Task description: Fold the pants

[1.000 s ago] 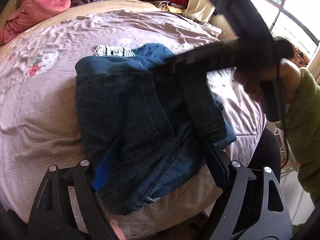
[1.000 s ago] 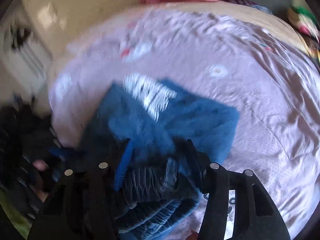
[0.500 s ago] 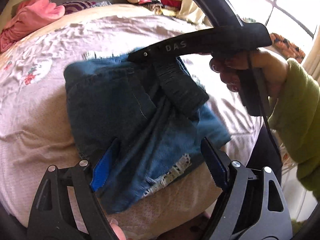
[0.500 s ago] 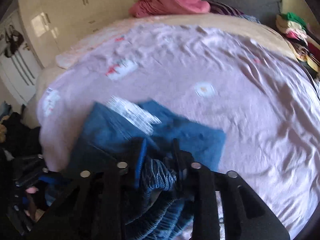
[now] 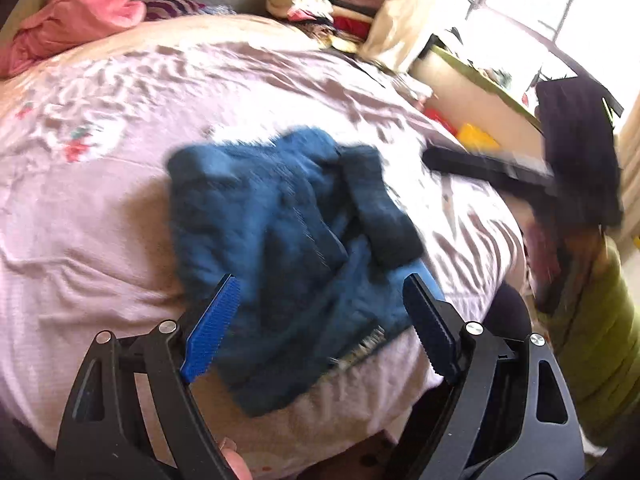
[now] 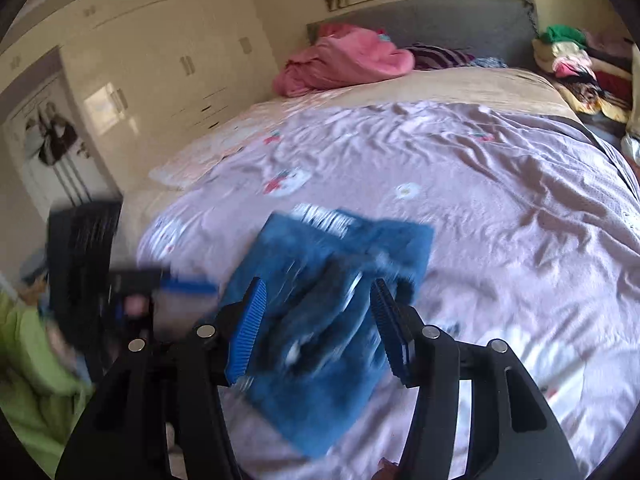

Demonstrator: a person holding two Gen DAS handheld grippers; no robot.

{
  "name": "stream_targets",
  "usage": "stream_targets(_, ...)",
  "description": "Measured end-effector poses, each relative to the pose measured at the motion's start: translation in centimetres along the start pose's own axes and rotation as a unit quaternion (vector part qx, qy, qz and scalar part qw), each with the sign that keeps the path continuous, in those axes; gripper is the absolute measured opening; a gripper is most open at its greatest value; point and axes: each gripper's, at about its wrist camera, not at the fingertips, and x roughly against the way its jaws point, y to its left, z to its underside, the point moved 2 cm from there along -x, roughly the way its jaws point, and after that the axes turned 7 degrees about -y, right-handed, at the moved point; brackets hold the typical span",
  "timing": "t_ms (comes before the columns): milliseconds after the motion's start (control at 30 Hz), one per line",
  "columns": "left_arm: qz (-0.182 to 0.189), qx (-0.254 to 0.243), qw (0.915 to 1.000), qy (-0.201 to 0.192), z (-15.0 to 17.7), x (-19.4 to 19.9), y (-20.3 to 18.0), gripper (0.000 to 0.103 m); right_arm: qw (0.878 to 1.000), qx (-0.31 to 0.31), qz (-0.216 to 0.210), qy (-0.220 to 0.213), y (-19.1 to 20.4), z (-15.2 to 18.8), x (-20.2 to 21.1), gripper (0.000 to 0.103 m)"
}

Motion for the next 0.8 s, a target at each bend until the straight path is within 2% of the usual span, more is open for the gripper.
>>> stream_targets(100,-0.018,0.009,0.9998,0.0,-0.6,-0.3,0.8,0.076,0.999,0.025,-0.007,0.022,1.7,1.6,-0.6,0.051)
stream_targets(133,-0.027,0.014,0.9995,0.005,-0.8,-0.8,1.2,0.076,0.999,0.032,-0.01,0.031,2.2,2.2,-1.1,0.046)
stream_targets(200,-0.042,0.023,0.9987,0.015,-0.8,-1.9,1.7,0.076,0.997,0.047,-0.011,0.054,3.2,3.3,-2.4,0.029)
stream_targets(233,-0.052,0.03,0.9979,0.024,-0.7,-2.6,2.0,0.076,0.997,0.051,-0.008,0.063,3.4,3.9,-2.8,0.013)
stream_targets(267,-0.056,0.03,0.9975,0.029,-0.5,-2.9,2.3,0.076,0.996,0.056,-0.003,0.073,3.6,4.4,-3.2,0.006)
stream_targets(333,-0.073,0.03,0.9962,0.036,0.1,-3.3,2.7,0.076,0.996,0.048,-0.012,0.079,3.9,5.4,-3.3,0.006)
stream_targets(500,-0.073,0.033,0.9958,0.044,0.9,-3.8,3.2,0.076,0.997,0.005,0.005,0.082,3.0,7.4,-3.8,0.006)
stream_targets(600,-0.077,0.027,0.9957,0.042,1.0,-3.6,2.9,0.076,0.997,-0.013,0.01,0.073,2.8,7.3,-3.6,0.008)
stream_targets(700,-0.08,0.024,0.9958,0.037,0.9,-2.8,2.6,0.076,0.998,-0.025,0.012,0.059,2.9,6.8,-2.9,0.016)
stream_targets(767,-0.084,0.017,0.9959,0.03,0.6,-2.3,2.2,0.076,0.998,-0.029,0.011,0.049,3.0,6.4,-2.2,0.029)
stream_targets(800,-0.086,0.013,0.9958,0.027,0.4,-1.9,2.0,0.076,0.999,-0.028,0.014,0.041,3.2,6.1,-1.7,0.031)
